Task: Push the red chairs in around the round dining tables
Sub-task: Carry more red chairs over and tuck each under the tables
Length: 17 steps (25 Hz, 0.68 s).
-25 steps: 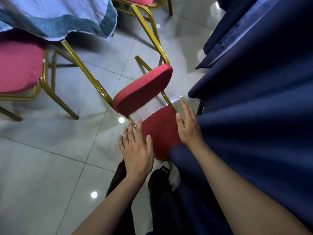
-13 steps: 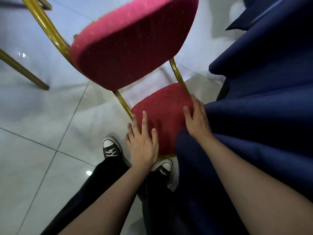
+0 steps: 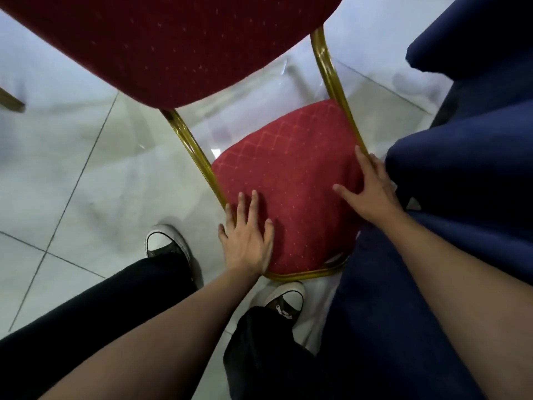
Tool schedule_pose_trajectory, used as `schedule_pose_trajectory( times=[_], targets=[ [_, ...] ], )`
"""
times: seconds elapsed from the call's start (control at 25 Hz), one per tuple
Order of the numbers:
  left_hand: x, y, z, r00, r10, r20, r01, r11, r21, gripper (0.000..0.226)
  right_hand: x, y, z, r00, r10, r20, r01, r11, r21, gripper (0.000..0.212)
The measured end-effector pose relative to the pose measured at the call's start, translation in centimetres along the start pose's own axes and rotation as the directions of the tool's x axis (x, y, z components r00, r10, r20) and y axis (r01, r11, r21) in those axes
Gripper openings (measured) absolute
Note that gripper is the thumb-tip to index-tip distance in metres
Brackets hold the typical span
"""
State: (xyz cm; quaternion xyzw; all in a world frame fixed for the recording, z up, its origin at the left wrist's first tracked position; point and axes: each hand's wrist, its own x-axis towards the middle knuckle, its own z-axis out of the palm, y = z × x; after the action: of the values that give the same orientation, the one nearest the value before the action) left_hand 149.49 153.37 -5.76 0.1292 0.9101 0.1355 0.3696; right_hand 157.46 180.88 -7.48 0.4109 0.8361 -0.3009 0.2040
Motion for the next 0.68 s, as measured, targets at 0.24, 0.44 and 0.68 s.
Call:
schedule_pose_trajectory(
  times=[0.24,0.44,0.68],
  targets=[
    [1.7,-1.8,3.7,0.993,-0.101,-0.057,0.094,0.989,-0.114,0.07,2.1,3.8,2.6,1.0,-0.017,0.014,0.018,0.999,-0.048,0.108],
    [2.3,-2.4,4.7,0.992,-0.125,0.02,0.123,0.917,-0.379,0.077,3.5,5.8,2.7,0.995,-0.045,0.084,0.043,0.999,0.024,0.107],
    [2.3,-3.8,3.3,0.993,-0.113,0.031,0.115,0.879,-0.463,0.08,2.8,4.8,2.7,0.997,-0.022,0.078,0.011,0.991,0.136,0.101]
  ],
)
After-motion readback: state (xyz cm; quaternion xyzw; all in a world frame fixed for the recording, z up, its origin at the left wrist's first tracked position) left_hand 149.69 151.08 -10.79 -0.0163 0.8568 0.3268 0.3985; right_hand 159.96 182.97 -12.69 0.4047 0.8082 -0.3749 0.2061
